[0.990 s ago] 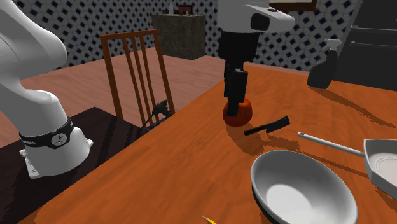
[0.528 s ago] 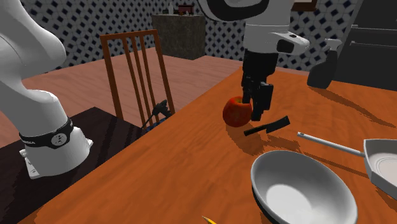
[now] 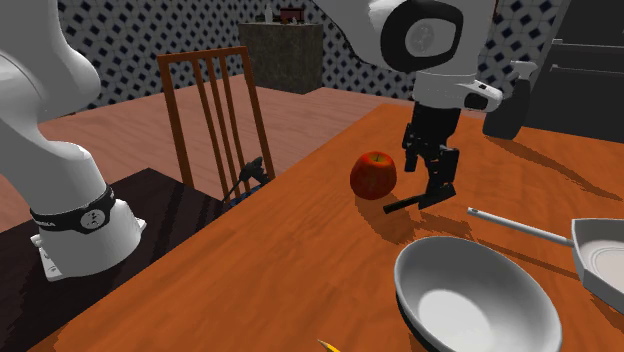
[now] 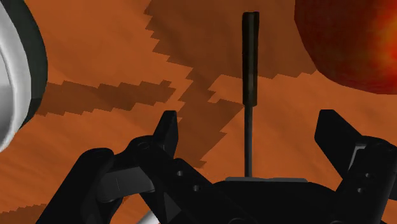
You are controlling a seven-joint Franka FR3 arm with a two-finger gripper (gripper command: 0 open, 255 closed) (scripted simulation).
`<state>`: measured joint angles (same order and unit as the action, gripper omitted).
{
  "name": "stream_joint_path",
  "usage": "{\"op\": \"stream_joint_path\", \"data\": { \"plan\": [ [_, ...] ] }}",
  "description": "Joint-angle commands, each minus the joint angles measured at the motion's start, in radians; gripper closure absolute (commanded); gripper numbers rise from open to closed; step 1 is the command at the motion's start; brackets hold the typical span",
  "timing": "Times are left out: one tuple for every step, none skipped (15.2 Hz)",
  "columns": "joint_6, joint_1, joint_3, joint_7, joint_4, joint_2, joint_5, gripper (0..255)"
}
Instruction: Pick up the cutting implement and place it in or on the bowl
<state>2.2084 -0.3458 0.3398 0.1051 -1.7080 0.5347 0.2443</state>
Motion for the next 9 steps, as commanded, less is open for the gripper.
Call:
{"op": "stream_joint_path", "data": {
  "plan": [
    [-0.005,-0.025,-0.003,0.003,0.061,0.056,0.019,0],
    [0.005,-0.026,-0.006,0.005,0.059,0.064,0.021,0],
    [0.014,-0.027,-0.008,0.007,0.057,0.071,0.025,0],
    [0.023,-0.029,-0.01,0.009,0.056,0.079,0.028,0],
    [0.032,-0.03,-0.013,0.01,0.054,0.087,0.031,0],
    [0.041,-0.031,-0.015,0.012,0.053,0.095,0.034,0],
    [0.05,-0.032,-0.017,0.014,0.052,0.104,0.037,0],
    [0.059,-0.034,-0.02,0.016,0.052,0.112,0.04,0],
    [0.064,-0.035,-0.021,0.017,0.051,0.117,0.042,0]
  ]
}}
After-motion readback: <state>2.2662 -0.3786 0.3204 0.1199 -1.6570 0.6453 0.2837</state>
